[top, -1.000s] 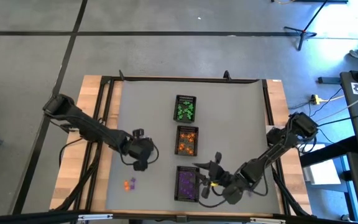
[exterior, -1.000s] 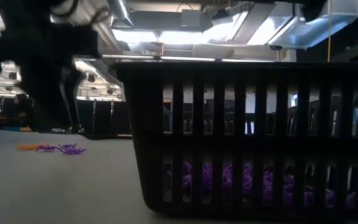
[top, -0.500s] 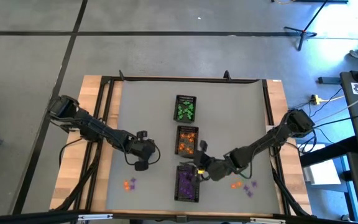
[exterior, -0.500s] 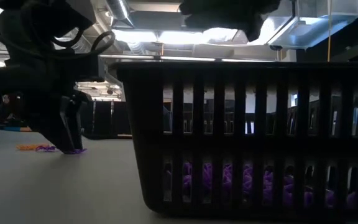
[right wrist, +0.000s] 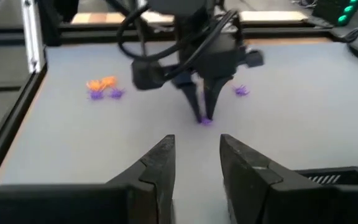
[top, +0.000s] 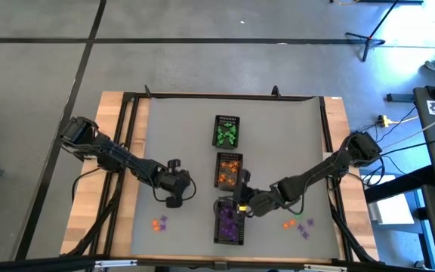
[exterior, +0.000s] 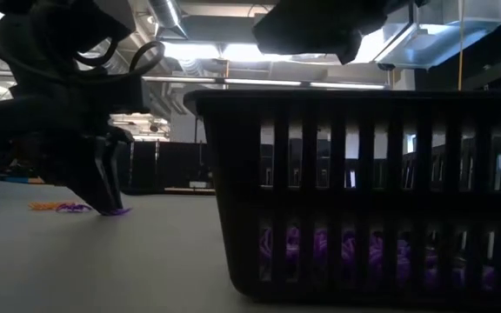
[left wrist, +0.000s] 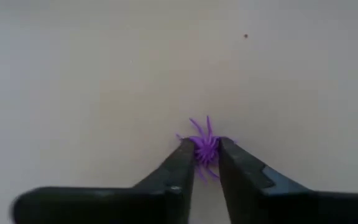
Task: Sort Halloween decoration
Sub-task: Put the violet spider toy into the bottom black bin
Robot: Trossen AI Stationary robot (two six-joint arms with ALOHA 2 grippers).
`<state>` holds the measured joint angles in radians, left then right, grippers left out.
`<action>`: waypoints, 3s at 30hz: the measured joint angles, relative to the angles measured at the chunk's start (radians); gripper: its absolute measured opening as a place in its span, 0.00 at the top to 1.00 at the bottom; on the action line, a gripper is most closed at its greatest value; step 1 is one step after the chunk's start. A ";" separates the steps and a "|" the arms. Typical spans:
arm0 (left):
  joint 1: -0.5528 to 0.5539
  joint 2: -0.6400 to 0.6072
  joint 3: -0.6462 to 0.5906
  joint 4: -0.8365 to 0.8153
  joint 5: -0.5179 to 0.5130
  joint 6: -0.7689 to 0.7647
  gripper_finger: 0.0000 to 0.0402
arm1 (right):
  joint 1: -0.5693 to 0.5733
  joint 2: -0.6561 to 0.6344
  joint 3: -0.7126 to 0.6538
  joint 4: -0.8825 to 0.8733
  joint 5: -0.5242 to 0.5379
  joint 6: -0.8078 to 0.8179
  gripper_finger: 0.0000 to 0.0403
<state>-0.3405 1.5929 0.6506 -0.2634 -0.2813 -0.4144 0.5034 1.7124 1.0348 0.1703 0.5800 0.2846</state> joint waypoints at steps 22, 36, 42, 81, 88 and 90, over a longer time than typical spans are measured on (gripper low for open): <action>-0.063 0.008 0.328 -0.009 -0.111 0.032 1.00 | 0.247 -0.198 0.000 -0.258 0.194 -0.056 0.69; -0.049 0.099 0.380 -0.167 -0.068 -0.056 0.90 | 0.400 -0.257 0.000 -0.361 0.416 -0.028 0.69; -0.001 0.218 0.380 -0.185 -0.064 0.004 0.72 | 0.354 -0.257 0.000 -0.359 0.318 -0.015 0.69; -0.054 0.068 0.380 -0.070 -0.057 0.007 1.00 | 0.292 -0.209 -0.001 -0.360 0.265 -0.001 0.69; -0.174 0.100 0.493 0.174 -0.045 0.199 1.00 | 0.292 -0.209 -0.001 -0.355 0.283 -0.003 0.69; -0.189 0.138 0.541 0.168 -0.047 0.221 1.00 | 0.293 -0.209 -0.001 -0.354 0.287 -0.004 0.69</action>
<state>-0.5299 1.7309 1.1915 -0.0956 -0.3279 -0.1936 0.7959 1.5036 1.0340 -0.1834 0.8668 0.2810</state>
